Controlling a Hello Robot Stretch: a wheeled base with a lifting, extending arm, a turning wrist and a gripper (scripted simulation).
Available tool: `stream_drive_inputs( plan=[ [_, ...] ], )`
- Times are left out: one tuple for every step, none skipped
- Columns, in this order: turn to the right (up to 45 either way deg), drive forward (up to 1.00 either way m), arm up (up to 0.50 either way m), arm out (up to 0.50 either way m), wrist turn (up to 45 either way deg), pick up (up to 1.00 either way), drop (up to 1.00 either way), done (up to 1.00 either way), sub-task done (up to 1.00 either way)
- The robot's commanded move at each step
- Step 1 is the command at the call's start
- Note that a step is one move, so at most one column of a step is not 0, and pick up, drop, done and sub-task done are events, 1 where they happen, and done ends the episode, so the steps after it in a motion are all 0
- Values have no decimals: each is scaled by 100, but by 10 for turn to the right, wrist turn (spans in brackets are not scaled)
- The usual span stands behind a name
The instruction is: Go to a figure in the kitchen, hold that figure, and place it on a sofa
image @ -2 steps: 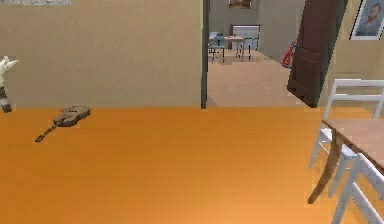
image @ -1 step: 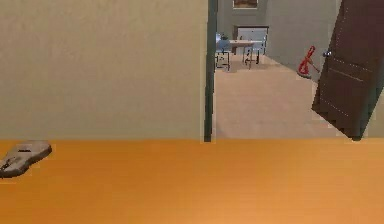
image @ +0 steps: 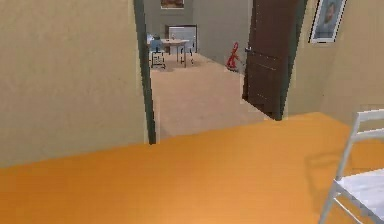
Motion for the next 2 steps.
stream_drive_inputs(
  plan=[
    [0, 100, 0, 0, 0, 0, 0, 0, 0],
    [0, 100, 0, 0, 0, 0, 0, 0, 0]
  ],
)
